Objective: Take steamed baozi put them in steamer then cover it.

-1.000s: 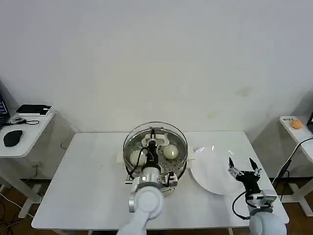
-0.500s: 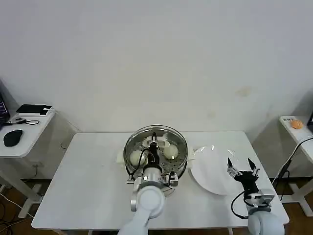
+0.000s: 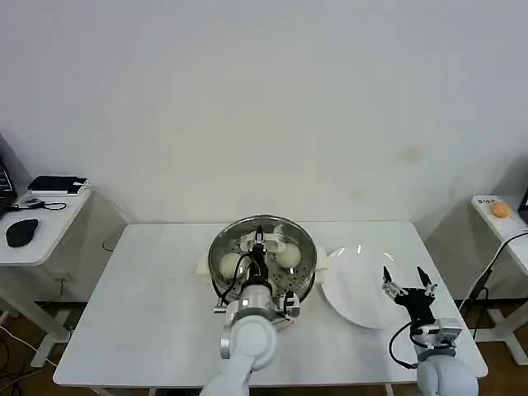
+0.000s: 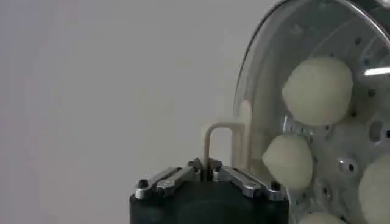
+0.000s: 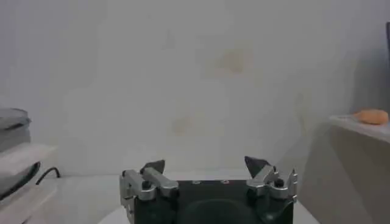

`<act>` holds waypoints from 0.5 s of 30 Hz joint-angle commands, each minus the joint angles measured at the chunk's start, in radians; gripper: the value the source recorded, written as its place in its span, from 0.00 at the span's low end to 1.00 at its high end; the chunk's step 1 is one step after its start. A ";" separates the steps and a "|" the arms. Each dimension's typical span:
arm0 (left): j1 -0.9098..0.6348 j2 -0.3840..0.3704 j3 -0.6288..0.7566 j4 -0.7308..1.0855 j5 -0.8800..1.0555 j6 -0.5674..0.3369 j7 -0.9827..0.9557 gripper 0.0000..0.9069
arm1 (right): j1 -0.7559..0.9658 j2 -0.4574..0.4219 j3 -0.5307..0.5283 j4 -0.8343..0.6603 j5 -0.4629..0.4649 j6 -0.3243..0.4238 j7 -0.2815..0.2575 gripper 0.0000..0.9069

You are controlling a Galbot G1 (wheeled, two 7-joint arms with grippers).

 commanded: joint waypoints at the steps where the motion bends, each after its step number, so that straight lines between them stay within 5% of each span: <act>1: 0.004 -0.002 -0.001 0.003 0.000 0.000 0.003 0.00 | 0.003 0.001 -0.001 -0.003 -0.002 0.001 0.000 1.00; 14: 0.006 -0.001 -0.001 0.001 -0.012 -0.008 0.008 0.00 | 0.002 0.002 0.000 -0.005 -0.002 0.004 -0.001 1.00; 15: 0.007 -0.002 -0.001 -0.001 -0.014 -0.006 0.009 0.13 | 0.002 0.002 0.001 -0.004 -0.002 0.004 -0.001 1.00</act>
